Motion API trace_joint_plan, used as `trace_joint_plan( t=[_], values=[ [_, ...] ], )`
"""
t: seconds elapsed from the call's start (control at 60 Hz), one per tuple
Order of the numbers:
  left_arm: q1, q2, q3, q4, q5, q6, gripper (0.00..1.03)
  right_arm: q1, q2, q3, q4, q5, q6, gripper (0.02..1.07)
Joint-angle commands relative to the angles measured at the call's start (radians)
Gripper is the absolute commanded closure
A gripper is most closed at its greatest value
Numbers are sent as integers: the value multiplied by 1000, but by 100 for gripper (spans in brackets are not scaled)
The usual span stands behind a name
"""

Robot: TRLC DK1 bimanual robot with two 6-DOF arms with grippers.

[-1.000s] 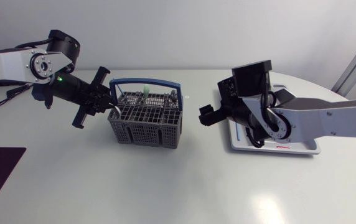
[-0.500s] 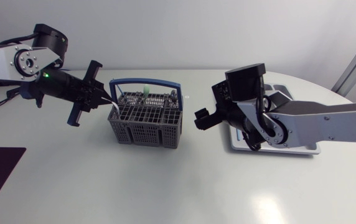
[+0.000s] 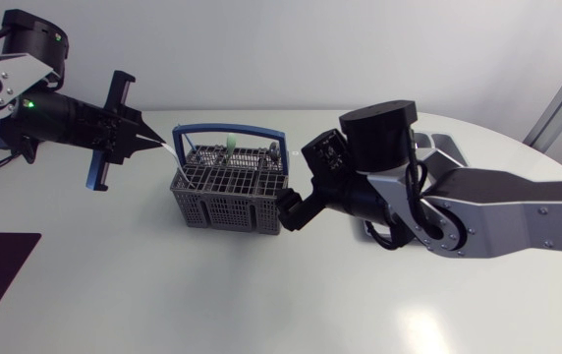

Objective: Unload the cutlery basket into the drawer organizer.

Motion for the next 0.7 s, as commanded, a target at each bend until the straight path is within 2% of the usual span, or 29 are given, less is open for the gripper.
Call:
trace_joint_plan(
  t=[0.0,0.383,0.683],
  values=[
    [20,-31,-31,-22,20,-14,87,15,-2,10,-10,-47,-4,7],
    [37,-83,-40,-25,44,-62,87,94,78,58,7,-110,-1,7],
    [43,-106,-18,-17,46,-111,87,120,91,76,-9,-109,-4,7]
  ],
)
